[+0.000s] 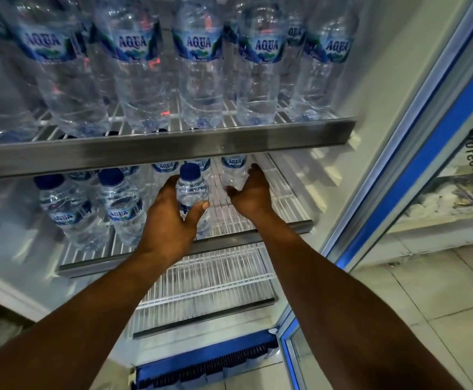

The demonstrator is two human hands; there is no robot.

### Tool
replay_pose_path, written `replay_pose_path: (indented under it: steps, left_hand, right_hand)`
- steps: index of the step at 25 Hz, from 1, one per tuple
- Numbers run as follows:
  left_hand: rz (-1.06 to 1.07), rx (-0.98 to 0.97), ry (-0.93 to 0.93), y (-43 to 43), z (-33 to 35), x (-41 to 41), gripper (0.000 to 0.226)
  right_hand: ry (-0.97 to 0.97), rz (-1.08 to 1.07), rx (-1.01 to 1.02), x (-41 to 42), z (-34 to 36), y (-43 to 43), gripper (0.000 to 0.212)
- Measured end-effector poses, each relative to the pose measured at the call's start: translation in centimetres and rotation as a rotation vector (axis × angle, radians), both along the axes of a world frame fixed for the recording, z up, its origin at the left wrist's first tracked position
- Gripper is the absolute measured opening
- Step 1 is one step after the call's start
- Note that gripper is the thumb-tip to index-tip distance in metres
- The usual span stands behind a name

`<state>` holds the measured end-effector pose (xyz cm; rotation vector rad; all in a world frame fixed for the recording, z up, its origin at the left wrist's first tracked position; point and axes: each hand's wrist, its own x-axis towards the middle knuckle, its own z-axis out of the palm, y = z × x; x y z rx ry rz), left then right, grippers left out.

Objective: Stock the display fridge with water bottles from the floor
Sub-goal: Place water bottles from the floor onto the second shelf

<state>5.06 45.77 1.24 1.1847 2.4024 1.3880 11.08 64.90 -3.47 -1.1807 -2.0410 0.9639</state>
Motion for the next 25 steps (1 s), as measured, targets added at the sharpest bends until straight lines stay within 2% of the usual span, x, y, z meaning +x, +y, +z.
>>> replay_pose_path:
  steps: [2, 4, 6, 7, 9, 11, 13, 16, 19, 25]
  left_hand:
    - [-0.001, -0.019, -0.022, -0.1, 0.2, -0.1, 0.072]
    - [-0.008, -0.021, -0.056, 0.0, 0.4, -0.2, 0.071]
    - [-0.034, 0.005, -0.108, -0.1, 0.4, -0.2, 0.071]
    - [-0.051, 0.016, -0.131, -0.2, 0.4, -0.1, 0.072]
    - [-0.076, 0.013, -0.151, -0.7, -0.1, -0.1, 0.079]
    - [-0.071, -0.047, -0.142, -1.2, -1.1, -0.3, 0.086]
    - [-0.073, -0.181, -0.059, -1.8, -2.1, -0.5, 0.088]
    - [-0.164, -0.342, 0.068, -2.5, -3.3, -0.8, 0.073]
    - [-0.253, -0.439, 0.13, -2.8, -4.6, -0.9, 0.062]
    - [-0.244, -0.493, 0.239, -2.3, -5.2, -0.9, 0.041]
  right_hand:
    - [0.061, -0.03, -0.033, 1.4, 0.6, -1.8, 0.065]
    - [0.11, 0.218, -0.1, 2.9, 1.4, -4.9, 0.061]
    - [0.104, 0.506, -0.064, 3.2, 1.7, -7.7, 0.071]
    - [0.113, 0.545, -0.018, 2.8, 1.5, -8.5, 0.072]
    - [0.145, 0.488, 0.044, 2.0, 1.2, -9.3, 0.064]
    - [0.154, 0.416, 0.013, 1.8, 0.8, -9.1, 0.057]
    - [0.186, 0.326, -0.018, 2.5, 0.4, -8.3, 0.062]
    - [0.116, 0.073, 0.078, 4.6, 0.6, -5.8, 0.063]
    - [0.115, -0.172, -0.003, 6.1, 1.4, -2.3, 0.062]
    - [0.001, -0.23, 0.04, 3.8, 1.5, 2.7, 0.062]
